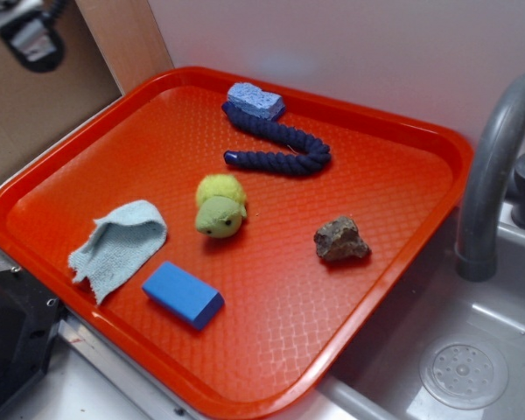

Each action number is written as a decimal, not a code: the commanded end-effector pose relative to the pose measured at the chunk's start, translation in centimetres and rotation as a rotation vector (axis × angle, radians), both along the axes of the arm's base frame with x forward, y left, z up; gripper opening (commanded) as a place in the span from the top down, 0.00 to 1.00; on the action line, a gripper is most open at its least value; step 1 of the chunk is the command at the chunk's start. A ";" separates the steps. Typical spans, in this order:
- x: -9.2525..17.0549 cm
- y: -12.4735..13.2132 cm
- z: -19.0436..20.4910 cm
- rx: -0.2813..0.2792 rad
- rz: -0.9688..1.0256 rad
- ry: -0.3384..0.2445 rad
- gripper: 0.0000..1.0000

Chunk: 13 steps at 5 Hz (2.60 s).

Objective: Grab the rock.

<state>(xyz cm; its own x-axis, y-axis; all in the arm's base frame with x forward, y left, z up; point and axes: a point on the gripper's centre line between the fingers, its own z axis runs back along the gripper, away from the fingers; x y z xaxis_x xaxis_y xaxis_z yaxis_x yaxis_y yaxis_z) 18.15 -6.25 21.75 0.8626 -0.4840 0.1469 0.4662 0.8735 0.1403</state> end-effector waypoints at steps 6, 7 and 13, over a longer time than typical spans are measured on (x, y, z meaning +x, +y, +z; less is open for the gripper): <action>5.0 -14.2 -14.8 0.085 -1.004 0.138 0.00; 5.3 -14.3 -16.4 0.091 -1.013 0.138 0.00; 6.2 -12.3 -17.7 0.004 -0.700 0.148 1.00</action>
<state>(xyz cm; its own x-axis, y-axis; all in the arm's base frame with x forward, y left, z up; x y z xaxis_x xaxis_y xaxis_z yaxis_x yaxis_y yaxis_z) 25.42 -17.95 2.78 0.3672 -0.9301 0.0057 0.9301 0.3673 0.0081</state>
